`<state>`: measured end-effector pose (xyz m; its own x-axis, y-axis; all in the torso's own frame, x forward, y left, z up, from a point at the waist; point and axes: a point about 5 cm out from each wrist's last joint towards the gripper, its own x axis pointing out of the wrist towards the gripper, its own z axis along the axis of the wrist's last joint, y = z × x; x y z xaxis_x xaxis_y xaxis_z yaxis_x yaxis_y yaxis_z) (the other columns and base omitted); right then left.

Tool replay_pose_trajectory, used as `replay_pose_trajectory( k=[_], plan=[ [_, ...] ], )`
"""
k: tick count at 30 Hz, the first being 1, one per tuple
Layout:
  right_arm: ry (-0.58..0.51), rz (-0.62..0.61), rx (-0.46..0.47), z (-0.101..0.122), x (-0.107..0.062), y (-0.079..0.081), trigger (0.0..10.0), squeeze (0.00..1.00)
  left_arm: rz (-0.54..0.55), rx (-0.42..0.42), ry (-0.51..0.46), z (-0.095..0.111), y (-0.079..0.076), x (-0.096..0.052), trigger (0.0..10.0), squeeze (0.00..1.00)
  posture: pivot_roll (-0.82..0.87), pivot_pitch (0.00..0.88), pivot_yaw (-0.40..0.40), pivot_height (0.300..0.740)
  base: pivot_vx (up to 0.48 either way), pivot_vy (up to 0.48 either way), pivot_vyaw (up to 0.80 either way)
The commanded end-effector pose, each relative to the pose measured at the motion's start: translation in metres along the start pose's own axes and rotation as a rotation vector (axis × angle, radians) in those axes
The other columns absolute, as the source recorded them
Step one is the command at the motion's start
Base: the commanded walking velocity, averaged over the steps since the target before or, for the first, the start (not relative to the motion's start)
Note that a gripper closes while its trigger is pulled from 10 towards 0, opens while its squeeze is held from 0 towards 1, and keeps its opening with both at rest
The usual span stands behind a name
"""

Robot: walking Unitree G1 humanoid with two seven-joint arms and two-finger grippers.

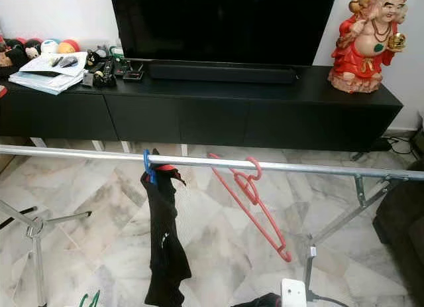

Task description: Hang hanger

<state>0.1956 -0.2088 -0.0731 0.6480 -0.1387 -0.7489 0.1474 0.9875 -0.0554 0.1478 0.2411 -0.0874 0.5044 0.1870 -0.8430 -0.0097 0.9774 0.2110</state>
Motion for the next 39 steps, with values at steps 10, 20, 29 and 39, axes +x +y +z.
replay_pose_trajectory(
  k=[10, 20, 29, 39],
  plan=[
    [-0.055, 0.003, 0.023, 0.011, 0.002, 0.002, 10.0, 0.00, 0.006, -0.013, 0.015, -0.005, -0.001, 0.000, 10.0, 0.00, -0.02, 0.061, -0.012, 0.740, -0.282, 0.000, 0.00],
    [-0.061, 0.001, 0.024, 0.013, 0.002, 0.002, 10.0, 0.00, 0.008, -0.016, 0.019, -0.007, -0.003, 0.000, 10.0, 0.00, -0.02, 0.073, -0.018, 0.740, -0.299, 0.000, 0.00],
    [-0.068, 0.002, 0.022, 0.017, 0.003, 0.002, 10.0, 0.00, 0.012, -0.026, 0.024, -0.008, -0.004, 0.000, 10.0, 0.00, -0.01, 0.075, -0.024, 0.740, -0.300, 0.000, 0.00],
    [-0.065, 0.007, 0.017, 0.018, 0.003, 0.003, 10.0, 0.00, 0.030, -0.033, 0.027, -0.007, -0.003, 0.000, 10.0, 0.00, -0.01, 0.075, -0.029, 0.740, -0.179, 0.000, 0.00]
  ],
)
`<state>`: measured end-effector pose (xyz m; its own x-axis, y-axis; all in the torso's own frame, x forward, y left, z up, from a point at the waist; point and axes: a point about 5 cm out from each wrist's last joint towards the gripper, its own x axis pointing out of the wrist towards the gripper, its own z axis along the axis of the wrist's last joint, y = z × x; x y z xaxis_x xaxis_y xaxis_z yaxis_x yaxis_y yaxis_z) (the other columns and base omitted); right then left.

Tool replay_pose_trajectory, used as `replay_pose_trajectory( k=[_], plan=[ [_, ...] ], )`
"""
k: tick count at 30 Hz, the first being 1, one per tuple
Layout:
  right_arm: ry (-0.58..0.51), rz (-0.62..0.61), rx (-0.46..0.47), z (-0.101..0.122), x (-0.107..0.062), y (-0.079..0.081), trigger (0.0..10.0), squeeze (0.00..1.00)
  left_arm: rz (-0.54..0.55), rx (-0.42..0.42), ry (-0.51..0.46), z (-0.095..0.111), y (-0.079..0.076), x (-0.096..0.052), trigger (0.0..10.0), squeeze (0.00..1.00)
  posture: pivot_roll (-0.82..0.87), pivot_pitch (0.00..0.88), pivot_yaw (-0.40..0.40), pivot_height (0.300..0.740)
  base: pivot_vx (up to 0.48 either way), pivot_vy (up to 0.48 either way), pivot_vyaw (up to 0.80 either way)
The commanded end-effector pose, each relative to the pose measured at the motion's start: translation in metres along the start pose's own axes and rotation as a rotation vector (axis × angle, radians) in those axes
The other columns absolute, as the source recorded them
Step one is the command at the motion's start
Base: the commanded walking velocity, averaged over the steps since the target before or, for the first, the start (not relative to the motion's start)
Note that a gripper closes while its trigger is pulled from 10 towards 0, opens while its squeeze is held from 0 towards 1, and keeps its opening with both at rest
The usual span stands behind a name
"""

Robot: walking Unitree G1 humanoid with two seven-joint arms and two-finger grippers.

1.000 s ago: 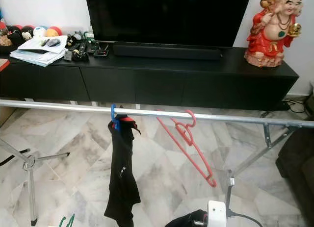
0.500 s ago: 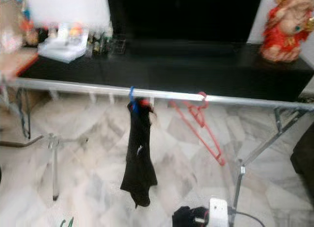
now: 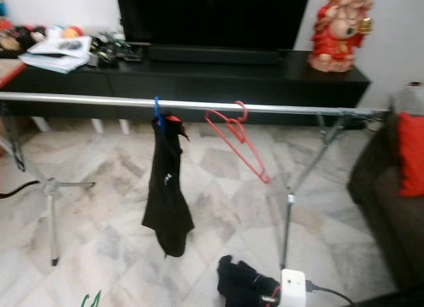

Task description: Hang hanger

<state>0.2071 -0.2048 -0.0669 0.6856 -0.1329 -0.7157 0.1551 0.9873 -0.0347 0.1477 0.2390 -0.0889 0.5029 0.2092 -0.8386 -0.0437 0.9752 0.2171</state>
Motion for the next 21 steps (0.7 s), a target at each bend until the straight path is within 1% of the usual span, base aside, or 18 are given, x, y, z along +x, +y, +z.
replay_pose_trajectory(
  k=[1, 6, 14, 21],
  plan=[
    [-0.016, -0.003, -0.003, 0.0054, 0.0011, -0.0018, 10.0, 0.00, 0.008, -0.006, 0.027, -0.0068, -0.0003, -0.0009, 10.0, 0.00, -0.01, 0.074, -0.029, 0.740, 0.000, 0.000, 0.00],
    [-0.017, -0.001, -0.002, 0.0061, 0.0013, -0.0012, 10.0, 0.00, 0.005, -0.022, 0.042, -0.0082, -0.0008, -0.0010, 10.0, 0.00, -0.01, 0.072, -0.028, 0.740, 0.000, 0.000, 0.00],
    [-0.017, -0.001, -0.002, 0.0069, 0.0015, -0.0017, 10.0, 0.00, 0.008, -0.022, 0.055, -0.0132, -0.0005, -0.0019, 10.0, 0.00, -0.01, 0.070, -0.028, 0.740, 0.000, 0.422, 0.00],
    [-0.014, 0.001, -0.001, 0.0060, 0.0014, -0.0007, 10.0, 0.00, 0.011, -0.021, 0.059, -0.0136, 0.0005, -0.0019, 10.0, 0.00, 0.00, 0.072, -0.028, 0.740, 0.000, 0.440, 0.00]
  ],
)
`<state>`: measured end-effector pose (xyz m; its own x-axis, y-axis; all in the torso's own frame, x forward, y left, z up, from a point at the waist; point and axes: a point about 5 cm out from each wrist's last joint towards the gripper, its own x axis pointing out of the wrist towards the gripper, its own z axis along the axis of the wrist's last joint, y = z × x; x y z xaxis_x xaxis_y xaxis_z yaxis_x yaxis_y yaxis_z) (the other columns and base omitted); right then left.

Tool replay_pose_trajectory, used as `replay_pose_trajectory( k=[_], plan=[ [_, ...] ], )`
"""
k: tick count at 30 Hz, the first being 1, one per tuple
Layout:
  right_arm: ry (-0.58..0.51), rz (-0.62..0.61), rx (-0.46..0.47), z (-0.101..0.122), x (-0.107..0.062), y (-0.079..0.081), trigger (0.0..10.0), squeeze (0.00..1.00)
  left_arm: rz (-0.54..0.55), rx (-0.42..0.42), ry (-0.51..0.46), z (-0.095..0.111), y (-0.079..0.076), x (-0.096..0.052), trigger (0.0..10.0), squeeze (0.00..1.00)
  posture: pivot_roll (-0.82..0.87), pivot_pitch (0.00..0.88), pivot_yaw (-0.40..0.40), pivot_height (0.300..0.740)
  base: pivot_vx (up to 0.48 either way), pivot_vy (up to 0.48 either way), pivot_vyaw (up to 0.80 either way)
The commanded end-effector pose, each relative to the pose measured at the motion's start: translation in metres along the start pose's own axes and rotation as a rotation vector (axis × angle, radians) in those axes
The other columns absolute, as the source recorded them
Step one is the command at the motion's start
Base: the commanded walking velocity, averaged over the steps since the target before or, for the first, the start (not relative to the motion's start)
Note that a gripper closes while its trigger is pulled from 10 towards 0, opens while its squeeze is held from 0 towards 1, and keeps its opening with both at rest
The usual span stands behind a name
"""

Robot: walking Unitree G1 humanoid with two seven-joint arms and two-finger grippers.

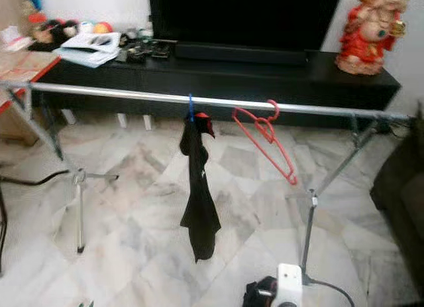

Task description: Hang hanger

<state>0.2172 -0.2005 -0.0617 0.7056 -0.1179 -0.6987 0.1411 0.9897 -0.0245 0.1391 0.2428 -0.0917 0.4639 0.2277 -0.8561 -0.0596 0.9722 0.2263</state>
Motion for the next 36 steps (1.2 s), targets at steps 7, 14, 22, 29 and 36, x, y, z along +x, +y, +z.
replay_pose_trajectory(
  k=[7, 14, 22, 29, 36],
  plan=[
    [0.013, -0.014, 0.003, -0.0050, -0.0016, -0.0048, 10.0, 0.00, -0.004, -0.010, 0.018, -0.0046, -0.0019, -0.0005, 10.0, 0.00, 0.00, 0.071, -0.024, 0.740, 0.000, 0.440, 0.00],
    [0.015, -0.015, 0.007, -0.0056, -0.0017, -0.0047, 10.0, 0.00, -0.005, -0.005, 0.022, -0.0057, -0.0010, -0.0007, 10.0, 0.00, 0.00, 0.070, -0.022, 0.740, 0.000, 0.425, 0.00],
    [0.018, -0.014, 0.007, -0.0065, -0.0018, -0.0041, 10.0, 0.00, -0.009, 0.016, 0.020, -0.0048, -0.0005, -0.0005, 10.0, 0.00, 0.00, 0.066, -0.017, 0.740, 0.000, 0.083, 0.00],
    [0.018, -0.010, 0.011, -0.0063, -0.0016, -0.0018, 10.0, 0.00, -0.029, 0.016, 0.016, -0.0042, -0.0025, -0.0005, 10.0, 0.00, 0.00, 0.059, -0.013, 0.740, 0.000, 0.000, 0.00],
    [0.014, -0.010, 0.014, -0.0056, -0.0015, -0.0016, 10.0, 0.00, -0.032, 0.019, 0.017, -0.0047, -0.0038, -0.0006, 10.0, 0.00, 0.00, 0.062, -0.010, 0.740, -0.234, 0.000, 0.00]
  ],
)
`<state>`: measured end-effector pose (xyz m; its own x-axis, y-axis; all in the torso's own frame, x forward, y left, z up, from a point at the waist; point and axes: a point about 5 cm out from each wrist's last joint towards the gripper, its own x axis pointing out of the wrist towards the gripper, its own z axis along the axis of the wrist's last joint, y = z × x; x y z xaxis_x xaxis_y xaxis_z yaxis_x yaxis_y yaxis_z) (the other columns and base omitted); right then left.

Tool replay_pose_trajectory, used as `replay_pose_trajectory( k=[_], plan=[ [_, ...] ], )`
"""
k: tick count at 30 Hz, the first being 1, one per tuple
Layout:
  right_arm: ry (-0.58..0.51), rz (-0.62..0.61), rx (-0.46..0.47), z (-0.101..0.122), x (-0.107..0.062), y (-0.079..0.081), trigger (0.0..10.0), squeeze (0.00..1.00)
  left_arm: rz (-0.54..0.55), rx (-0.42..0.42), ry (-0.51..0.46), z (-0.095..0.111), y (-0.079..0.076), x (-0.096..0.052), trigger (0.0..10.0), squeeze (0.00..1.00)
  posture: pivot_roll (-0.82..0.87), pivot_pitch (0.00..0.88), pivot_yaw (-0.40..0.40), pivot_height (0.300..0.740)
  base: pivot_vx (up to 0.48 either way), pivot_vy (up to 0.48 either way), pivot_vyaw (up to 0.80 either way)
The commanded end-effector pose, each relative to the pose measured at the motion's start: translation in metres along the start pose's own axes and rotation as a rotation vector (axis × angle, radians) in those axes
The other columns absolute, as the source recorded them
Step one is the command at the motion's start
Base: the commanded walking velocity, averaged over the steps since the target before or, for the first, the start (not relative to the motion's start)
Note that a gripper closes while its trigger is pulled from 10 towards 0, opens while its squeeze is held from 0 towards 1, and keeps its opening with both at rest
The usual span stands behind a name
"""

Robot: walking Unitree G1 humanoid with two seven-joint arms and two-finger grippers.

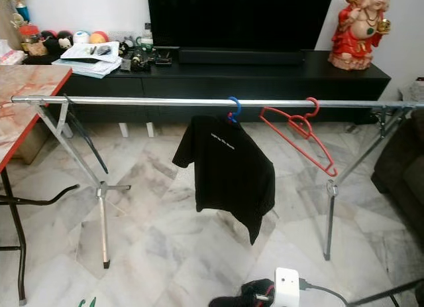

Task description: Hang hanger

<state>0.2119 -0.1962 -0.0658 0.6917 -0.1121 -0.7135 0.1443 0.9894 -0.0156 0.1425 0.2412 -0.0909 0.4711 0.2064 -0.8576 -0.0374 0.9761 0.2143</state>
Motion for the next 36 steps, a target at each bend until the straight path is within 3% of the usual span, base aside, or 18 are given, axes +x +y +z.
replay_pose_trajectory(
  k=[1, 21, 36],
  plan=[
    [-0.007, -0.014, 0.007, 0.002, 0.000, -0.005, 10.0, 0.00, -0.011, 0.004, 0.024, -0.008, -0.002, -0.001, 10.0, 0.00, 0.00, 0.063, -0.009, 0.740, -0.277, 0.000, 0.00],
    [-0.018, -0.009, 0.009, 0.005, 0.001, -0.003, 10.0, 0.00, -0.001, 0.006, 0.050, -0.014, 0.004, -0.002, 10.0, 0.00, 0.01, 0.071, -0.004, 0.740, -0.285, 0.000, 0.00],
    [-0.110, 0.024, 0.004, 0.035, 0.006, 0.005, 10.0, 0.00, -0.001, 0.006, 0.057, -0.019, 0.003, -0.003, 10.0, 0.00, 0.02, 0.075, -0.002, 0.740, -0.286, 0.000, 0.00]
  ],
)
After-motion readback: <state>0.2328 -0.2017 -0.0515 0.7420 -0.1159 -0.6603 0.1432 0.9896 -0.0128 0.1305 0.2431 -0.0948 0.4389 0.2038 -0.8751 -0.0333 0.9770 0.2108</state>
